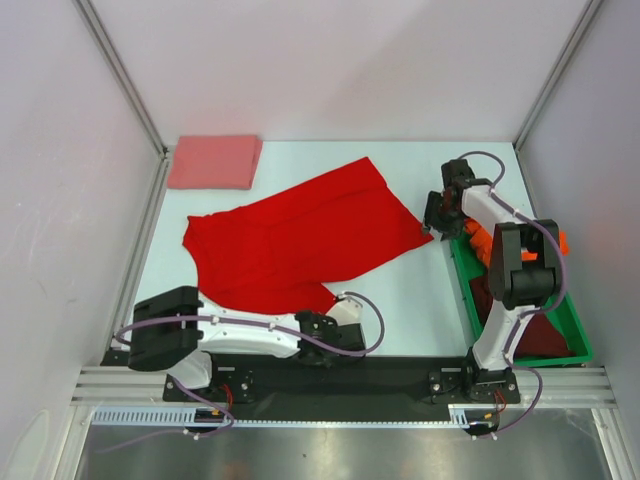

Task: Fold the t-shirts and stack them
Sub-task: Fold the tshirt

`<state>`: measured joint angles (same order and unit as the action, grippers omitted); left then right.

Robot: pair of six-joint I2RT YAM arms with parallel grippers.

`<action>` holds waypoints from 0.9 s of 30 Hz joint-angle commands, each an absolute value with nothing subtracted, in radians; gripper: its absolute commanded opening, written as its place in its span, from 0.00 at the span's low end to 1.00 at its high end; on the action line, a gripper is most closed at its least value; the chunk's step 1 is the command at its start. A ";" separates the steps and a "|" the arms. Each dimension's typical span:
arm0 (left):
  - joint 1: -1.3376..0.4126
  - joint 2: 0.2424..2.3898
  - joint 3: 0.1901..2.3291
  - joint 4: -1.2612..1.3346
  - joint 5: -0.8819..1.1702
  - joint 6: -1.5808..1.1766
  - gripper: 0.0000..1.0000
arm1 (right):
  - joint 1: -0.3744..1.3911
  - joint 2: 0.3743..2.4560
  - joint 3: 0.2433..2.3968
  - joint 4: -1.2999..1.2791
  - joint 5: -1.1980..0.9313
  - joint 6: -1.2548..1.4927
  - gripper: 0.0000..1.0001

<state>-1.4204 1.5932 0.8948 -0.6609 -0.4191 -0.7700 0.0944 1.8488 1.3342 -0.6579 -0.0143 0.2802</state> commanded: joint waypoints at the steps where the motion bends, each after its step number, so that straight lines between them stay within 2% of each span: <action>1: -1.419 1.482 0.900 -0.747 -0.504 -0.796 0.00 | 0.092 1.904 1.396 -0.641 -0.006 0.291 0.57; 10: -1.419 1.378 0.881 -0.753 -0.523 -0.798 0.00 | 0.095 1.905 1.327 -0.549 0.058 0.442 0.54; 20: -1.420 1.269 0.870 -0.769 -0.546 -0.798 0.00 | 0.094 1.905 1.261 -0.474 0.120 0.482 0.51; 23: -1.422 1.236 0.877 -0.793 -0.564 -0.801 0.00 | 0.094 1.911 1.261 -0.471 0.112 0.479 0.43; 24: -1.422 1.227 0.879 -0.801 -0.569 -0.804 0.00 | 0.092 1.913 1.258 -0.469 0.101 0.479 0.35; 26: -1.422 1.194 0.882 -0.814 -0.583 -0.805 0.00 | 0.092 1.913 1.250 -0.453 0.087 0.477 0.29; 27: -1.422 1.180 0.881 -0.816 -0.586 -0.802 0.00 | 0.094 1.908 1.240 -0.445 0.080 0.476 0.19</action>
